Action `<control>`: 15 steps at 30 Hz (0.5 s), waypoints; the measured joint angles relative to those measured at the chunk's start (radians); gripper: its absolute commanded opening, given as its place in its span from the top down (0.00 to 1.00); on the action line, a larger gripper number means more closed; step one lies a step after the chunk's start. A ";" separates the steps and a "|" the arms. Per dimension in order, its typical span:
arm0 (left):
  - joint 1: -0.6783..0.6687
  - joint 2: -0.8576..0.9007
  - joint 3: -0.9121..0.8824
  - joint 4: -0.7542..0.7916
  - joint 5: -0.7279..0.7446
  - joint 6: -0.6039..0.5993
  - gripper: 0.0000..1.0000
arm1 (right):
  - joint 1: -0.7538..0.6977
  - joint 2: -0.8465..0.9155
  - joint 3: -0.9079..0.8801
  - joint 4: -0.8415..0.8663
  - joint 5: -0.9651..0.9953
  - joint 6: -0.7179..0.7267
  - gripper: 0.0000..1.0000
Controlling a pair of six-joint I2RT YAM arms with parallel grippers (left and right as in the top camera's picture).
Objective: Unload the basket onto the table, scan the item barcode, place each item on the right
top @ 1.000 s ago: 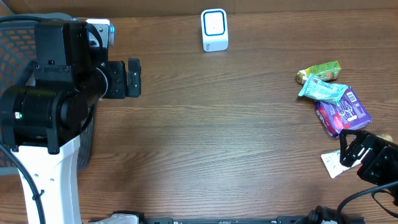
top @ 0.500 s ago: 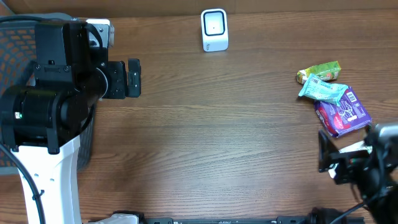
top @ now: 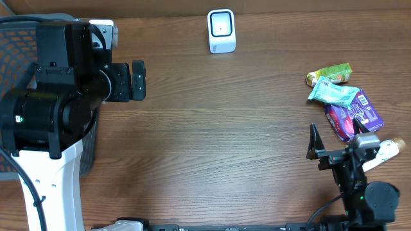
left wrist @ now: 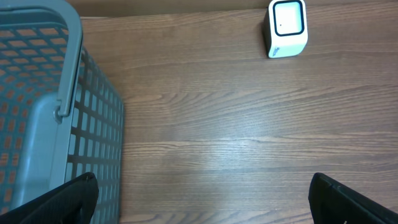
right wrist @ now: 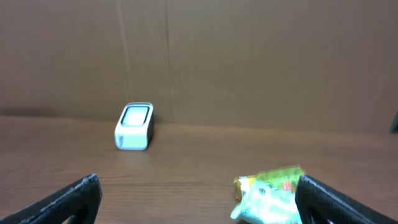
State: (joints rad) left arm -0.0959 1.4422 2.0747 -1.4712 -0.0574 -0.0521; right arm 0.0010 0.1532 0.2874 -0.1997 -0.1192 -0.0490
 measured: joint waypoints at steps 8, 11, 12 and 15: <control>0.000 0.000 0.000 0.000 0.000 0.000 0.00 | 0.000 -0.137 -0.203 0.152 0.012 -0.004 0.00; 0.000 0.000 0.000 0.000 0.000 0.000 0.00 | 0.002 -0.138 -0.251 0.204 0.027 -0.005 0.00; 0.000 0.000 0.000 0.000 0.000 0.000 0.00 | 0.004 -0.138 -0.263 0.198 0.039 -0.005 0.00; 0.000 0.000 0.000 0.000 0.000 0.000 0.00 | 0.026 -0.138 -0.269 0.172 0.073 -0.007 0.00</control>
State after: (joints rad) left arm -0.0959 1.4425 2.0747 -1.4708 -0.0574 -0.0521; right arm 0.0273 0.0147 0.0185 -0.0273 -0.0460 -0.0563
